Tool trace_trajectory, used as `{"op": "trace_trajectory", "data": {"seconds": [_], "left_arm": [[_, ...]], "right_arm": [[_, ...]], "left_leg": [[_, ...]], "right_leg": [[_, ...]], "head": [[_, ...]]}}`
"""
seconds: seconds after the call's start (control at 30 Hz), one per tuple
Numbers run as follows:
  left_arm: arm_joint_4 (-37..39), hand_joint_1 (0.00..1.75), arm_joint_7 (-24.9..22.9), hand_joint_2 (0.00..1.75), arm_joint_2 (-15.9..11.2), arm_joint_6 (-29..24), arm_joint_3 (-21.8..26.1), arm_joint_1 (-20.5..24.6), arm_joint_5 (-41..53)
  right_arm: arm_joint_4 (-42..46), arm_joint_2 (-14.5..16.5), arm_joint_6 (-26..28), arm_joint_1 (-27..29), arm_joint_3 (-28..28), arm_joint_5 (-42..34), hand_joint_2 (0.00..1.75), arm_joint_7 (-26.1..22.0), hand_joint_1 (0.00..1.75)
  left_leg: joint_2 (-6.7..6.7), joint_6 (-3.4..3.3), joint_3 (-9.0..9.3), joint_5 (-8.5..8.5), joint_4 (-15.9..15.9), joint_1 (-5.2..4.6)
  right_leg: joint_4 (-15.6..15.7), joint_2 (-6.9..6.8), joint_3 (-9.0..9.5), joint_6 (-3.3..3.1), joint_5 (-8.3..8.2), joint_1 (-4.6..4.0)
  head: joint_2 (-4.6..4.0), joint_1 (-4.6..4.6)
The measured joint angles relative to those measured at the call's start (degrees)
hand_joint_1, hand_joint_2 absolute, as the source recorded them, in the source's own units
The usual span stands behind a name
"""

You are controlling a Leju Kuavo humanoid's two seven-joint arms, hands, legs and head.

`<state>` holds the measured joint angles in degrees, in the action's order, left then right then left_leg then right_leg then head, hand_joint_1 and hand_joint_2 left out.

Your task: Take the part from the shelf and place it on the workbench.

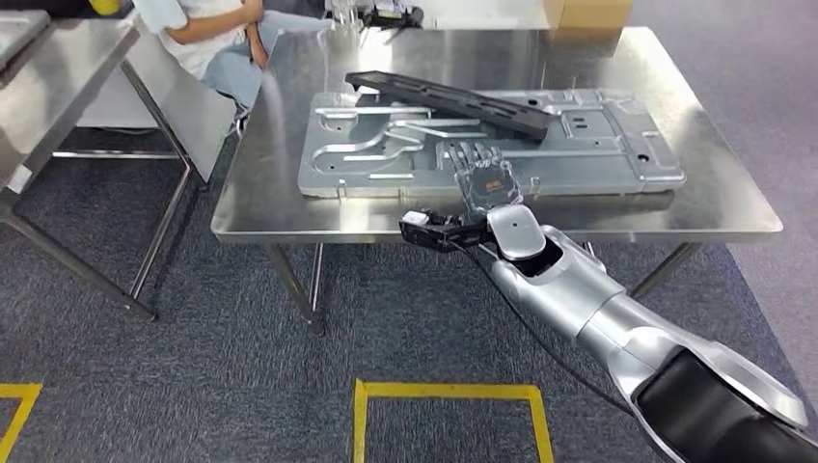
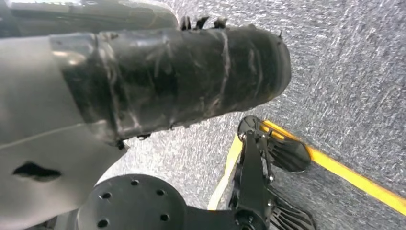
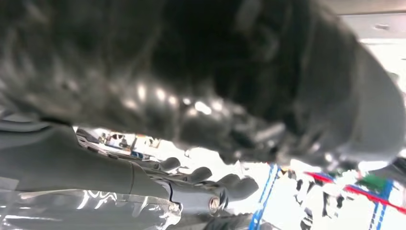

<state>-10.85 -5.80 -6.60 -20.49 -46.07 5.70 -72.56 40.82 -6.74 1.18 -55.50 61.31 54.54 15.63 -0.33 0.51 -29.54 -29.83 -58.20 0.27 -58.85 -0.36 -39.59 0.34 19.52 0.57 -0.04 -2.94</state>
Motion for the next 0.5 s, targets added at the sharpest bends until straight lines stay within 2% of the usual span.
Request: {"op": "trace_trajectory", "data": {"seconds": [0.03, 0.07, 0.1, 0.13, 0.2, 0.23, 0.27, 0.3, 0.33, 0.37, 0.4, 0.43, 0.47, 0.5], "left_arm": [[0.0, 0.0, 0.0, 0.0, 0.0, 0.0, 0.0, 0.0, 0.0], [0.0, 0.0, 0.0, 0.0, 0.0, 0.0, 0.0, 0.0, 0.0], [0.0, 0.0, 0.0, 0.0, 0.0, 0.0, 0.0, 0.0, 0.0], [0.0, 0.0, 0.0, 0.0, 0.0, 0.0, 0.0, 0.0, 0.0], [0.0, 0.0, 0.0, 0.0, 0.0, -0.1, 0.0, 0.0, -0.1], [0.0, 0.0, 0.0, 0.0, 0.0, -0.2, 0.0, 0.0, -0.2], [0.0, 0.0, 0.0, 0.0, 0.0, -0.2, 0.0, 0.0, -0.4], [0.0, 0.0, 0.0, 0.0, 0.0, -0.2, 0.0, 0.0, -0.7], [0.0, 0.0, -0.1, 0.0, 0.0, -0.2, 0.0, -0.1, -1.0], [0.0, 0.0, -0.2, 0.0, 0.1, -0.2, 0.0, -0.1, -1.2], [0.0, 0.0, -0.3, 0.0, 0.1, -0.2, 0.0, -0.1, -1.4], [0.0, 0.0, -0.3, 0.0, 0.1, -0.2, 0.0, -0.1, -1.5], [0.0, 0.0, -0.4, 0.0, 0.2, -0.2, 0.0, -0.1, -1.5], [0.0, 0.0, -0.6, 0.0, 0.2, -0.2, 0.0, -0.1, -1.5]], "right_arm": [[0.0, -0.1, 0.0, 0.0, 0.0, 0.0, 0.0, 0.0, 0.0], [0.1, -0.2, -0.1, 0.1, 0.0, 0.0, 0.0, 0.0, 0.0], [0.1, -0.3, -0.1, 0.1, 0.0, 0.0, 0.0, 0.0, 0.0], [0.1, -0.4, -0.2, 0.1, 0.0, 0.0, 0.0, 0.0, 0.0], [0.1, -0.5, -0.4, 0.2, 0.0, 0.0, 0.0, 0.1, 0.0], [0.1, -0.5, -0.5, 0.4, 0.0, 0.0, 0.0, 0.2, 0.0], [0.1, -0.6, -0.6, 0.5, 0.0, 0.0, 0.0, 0.2, 0.0], [0.1, -0.7, -0.7, 0.6, 0.0, 0.0, 0.0, 0.3, 0.0], [0.1, -0.7, -0.8, 0.7, 0.0, 0.0, 0.0, 0.4, 0.0], [0.2, -0.8, -0.8, 0.6, 0.0, 0.0, 0.0, 0.4, 0.0], [0.3, -0.8, -0.8, 0.4, 0.0, 0.0, 0.0, 0.4, 0.0], [0.5, -0.8, -0.7, 0.3, 0.0, 0.0, 0.0, 0.4, 0.0], [0.6, -0.8, -0.7, 0.1, 0.0, 0.0, 0.0, 0.4, 0.0], [0.7, -0.8, -0.7, 0.0, 0.0, 0.0, 0.0, 0.5, 0.0]], "left_leg": [[0.12, -0.57, -0.32, 0.55, 0.0, 0.04], [0.24, -1.09, -0.62, 1.14, 0.1, 0.1], [0.37, -1.66, -1.07, 1.83, 0.3, 0.18], [0.51, -2.12, -1.69, 2.55, 0.4, 0.25], [0.58, -2.61, -3.36, 3.89, 0.3, 0.13], [0.58, -2.65, -4.24, 4.55, 0.2, 0.08], [0.56, -2.64, -5.16, 5.18, 0.2, 0.03], [0.53, -2.57, -6.09, 5.79, 0.0, -0.01], [0.48, -2.44, -6.99, 6.38, -0.2, -0.04], [0.45, -2.26, -7.75, 6.91, -0.4, -0.05], [0.42, -2.01, -8.43, 7.38, -0.6, -0.16], [0.43, -1.72, -8.83, 7.87, -0.7, -0.23], [0.46, -1.43, -9.06, 8.36, -0.6, -0.26], [0.47, -1.1, -9.21, 8.95, -0.4, -0.29]], "right_leg": [[0.2, 0.05, -0.08, 0.35, -0.36, 0.05], [-0.1, 0.14, -0.34, 0.63, 0.08, 0.11], [-1.4, 0.24, -0.89, 0.87, 1.76, 0.16], [-3.8, 0.32, -1.69, 1.04, 4.43, 0.22], [-11.2, 0.36, -3.47, 1.25, 10.3, 0.21], [-14.4, 0.36, -3.87, 1.32, 11.61, 0.21], [-16.2, 0.36, -3.62, 1.32, 11.61, 0.2], [-16.2, 0.36, -2.49, 1.22, 10.52, 0.19], [-14.4, 0.37, -0.45, 1.01, 9.1, 0.14], [-11.1, 0.38, 2.44, 0.68, 8.28, 0.07], [-6.9, 0.39, 5.56, 0.33, 8.42, -0.11], [-3.6, 0.39, 7.88, 0.06, 8.89, -0.27], [-1.2, 0.4, 9.33, -0.15, 9.48, -0.43], [0.0, 0.4, 9.69, -0.3, 9.6, -0.59]], "head": [[0.0, 0.0], [0.0, 0.01], [0.0, 0.1], [0.0, 0.15], [0.0, 0.23], [0.0, 0.22], [0.0, 0.23], [0.0, 0.23], [0.0, 0.24], [0.0, 0.24], [0.0, 0.24], [0.0, 0.13], [0.0, 0.07], [0.0, 0.0]]}}
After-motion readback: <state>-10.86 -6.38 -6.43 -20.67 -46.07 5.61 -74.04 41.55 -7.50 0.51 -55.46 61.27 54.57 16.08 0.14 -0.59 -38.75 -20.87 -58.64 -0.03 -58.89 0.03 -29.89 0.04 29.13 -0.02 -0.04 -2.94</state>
